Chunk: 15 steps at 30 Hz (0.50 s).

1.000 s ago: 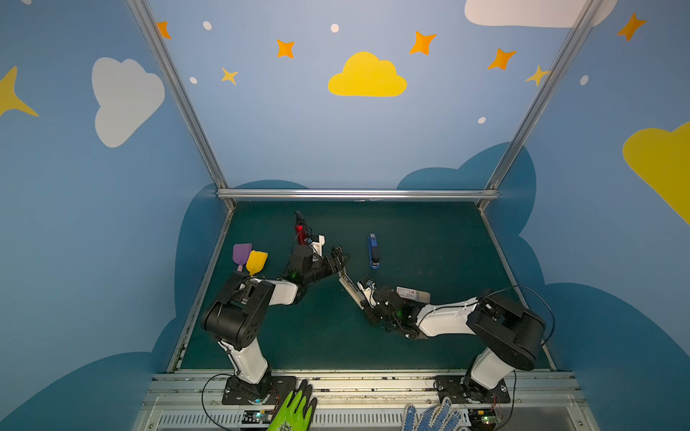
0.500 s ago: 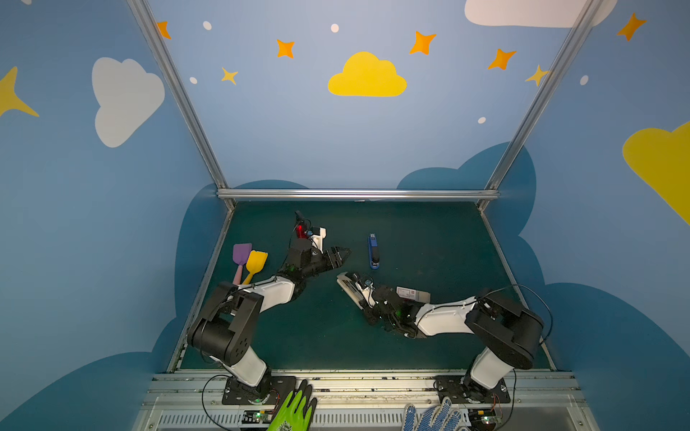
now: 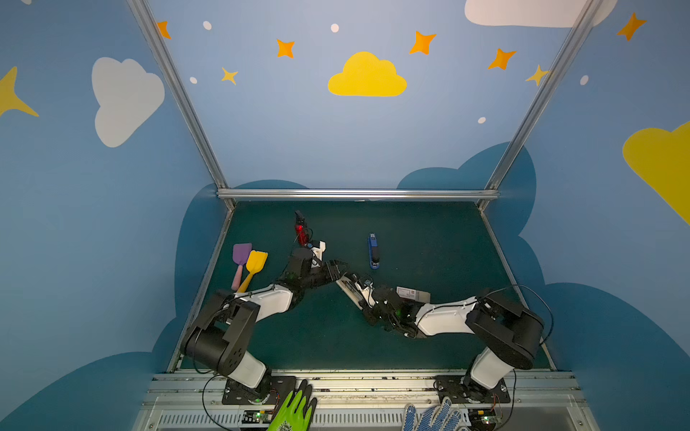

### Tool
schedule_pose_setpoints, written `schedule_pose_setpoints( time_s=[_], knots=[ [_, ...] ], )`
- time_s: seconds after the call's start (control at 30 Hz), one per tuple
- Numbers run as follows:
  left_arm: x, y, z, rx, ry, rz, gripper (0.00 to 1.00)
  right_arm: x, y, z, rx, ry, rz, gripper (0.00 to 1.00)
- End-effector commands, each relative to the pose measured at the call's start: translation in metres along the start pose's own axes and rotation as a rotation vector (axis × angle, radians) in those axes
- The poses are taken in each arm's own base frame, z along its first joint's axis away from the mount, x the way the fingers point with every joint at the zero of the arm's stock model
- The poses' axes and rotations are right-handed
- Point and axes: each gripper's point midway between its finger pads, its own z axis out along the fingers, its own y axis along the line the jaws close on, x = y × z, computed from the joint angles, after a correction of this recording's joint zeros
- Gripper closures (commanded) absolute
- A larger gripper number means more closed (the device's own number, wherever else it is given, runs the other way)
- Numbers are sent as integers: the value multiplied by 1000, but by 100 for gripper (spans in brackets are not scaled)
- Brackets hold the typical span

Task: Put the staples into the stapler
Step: 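Grasp the stapler's upper arm with the left gripper and swing it down onto the base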

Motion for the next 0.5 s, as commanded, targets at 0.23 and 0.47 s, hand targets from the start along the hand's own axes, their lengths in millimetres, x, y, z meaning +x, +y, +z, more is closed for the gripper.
schedule_pose_setpoints(
  time_s=[0.23,0.47],
  knots=[
    [6,10,-2,-95,10,9,39,28,3,-9,-23,35,-63,100],
    [20,11,4,-111,58,10,41,16,4,-6,-24,3,-84,100]
  ],
)
